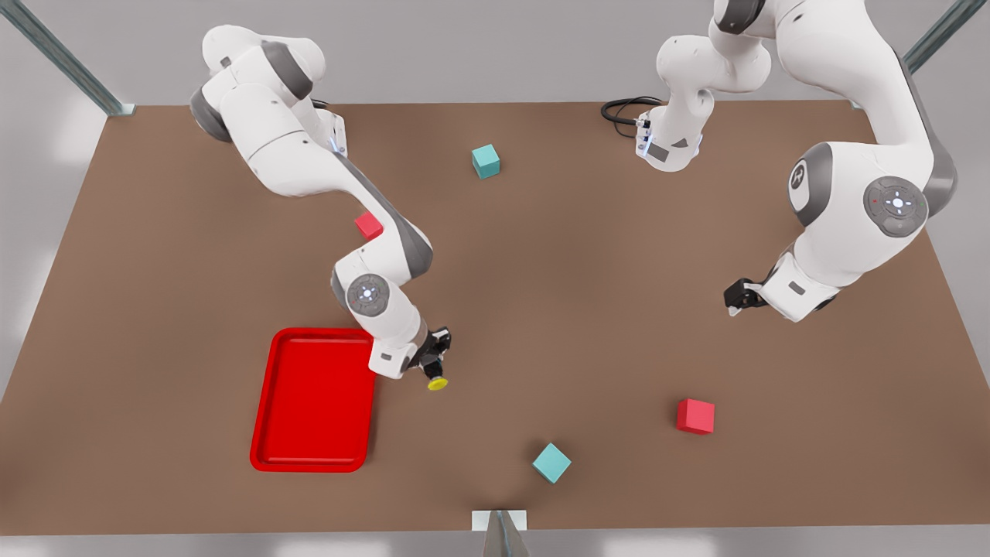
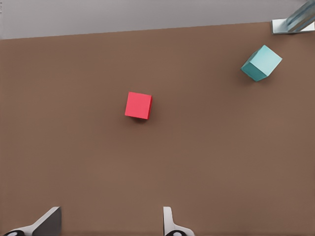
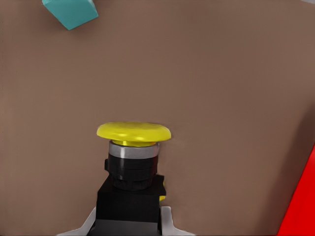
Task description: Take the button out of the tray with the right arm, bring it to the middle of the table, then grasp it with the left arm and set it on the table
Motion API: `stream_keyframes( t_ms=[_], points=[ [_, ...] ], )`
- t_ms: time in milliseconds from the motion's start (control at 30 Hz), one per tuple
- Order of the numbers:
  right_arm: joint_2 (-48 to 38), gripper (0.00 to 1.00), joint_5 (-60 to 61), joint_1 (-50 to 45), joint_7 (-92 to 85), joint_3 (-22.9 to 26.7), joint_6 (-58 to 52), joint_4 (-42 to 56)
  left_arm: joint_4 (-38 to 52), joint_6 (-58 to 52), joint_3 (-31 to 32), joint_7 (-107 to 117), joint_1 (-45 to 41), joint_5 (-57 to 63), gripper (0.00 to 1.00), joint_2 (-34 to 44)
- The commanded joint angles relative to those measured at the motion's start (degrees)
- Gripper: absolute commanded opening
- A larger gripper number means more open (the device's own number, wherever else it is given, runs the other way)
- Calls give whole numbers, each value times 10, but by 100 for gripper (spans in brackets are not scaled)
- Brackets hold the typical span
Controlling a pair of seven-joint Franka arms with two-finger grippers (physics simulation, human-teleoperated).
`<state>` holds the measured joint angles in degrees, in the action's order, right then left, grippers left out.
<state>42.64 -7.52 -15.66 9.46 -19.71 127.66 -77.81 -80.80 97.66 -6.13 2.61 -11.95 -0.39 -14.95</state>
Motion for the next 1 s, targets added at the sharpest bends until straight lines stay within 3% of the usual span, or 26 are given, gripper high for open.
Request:
stream_keyframes(
  t_ms=[0, 133, 233, 433, 633, 733, 767, 900, 933, 967],
  points=[
    [16, 41, -8, -24, 299, 0, -41, 26, 0, 0, 0, 0, 0, 0, 100, 0],
    [123, 41, -7, -83, 374, 0, -116, 195, 0, 0, 1, 0, 0, 0, 100, -1],
    [166, 41, -7, -118, 434, 0, -116, 252, 0, 0, 1, 0, 0, 0, 100, -1],
    [206, 41, 12, -141, 474, 2, -103, 271, 0, 0, 1, 0, 0, 0, 100, -5],
    [227, 44, 13, -168, 470, 39, -101, 273, 0, 7, 1, 0, 1, 0, 100, -11],
    [235, 53, 13, -170, 469, 39, -101, 271, 0, 15, 0, 0, 0, 0, 100, -19],
    [236, 67, 13, -174, 469, 39, -101, 271, 0, 17, 1, 0, 0, 0, 100, -21],
    [239, 70, 13, -177, 467, 44, -101, 271, 0, 23, 0, 0, 0, 0, 100, -24],
    [239, 88, 13, -177, 467, 47, -101, 271, 0, 23, 1, 0, 0, 0, 100, -25],
    [239, 100, 13, -180, 468, 50, -100, 273, 0, 23, 0, 0, 0, 0, 100, -24]
  ],
)
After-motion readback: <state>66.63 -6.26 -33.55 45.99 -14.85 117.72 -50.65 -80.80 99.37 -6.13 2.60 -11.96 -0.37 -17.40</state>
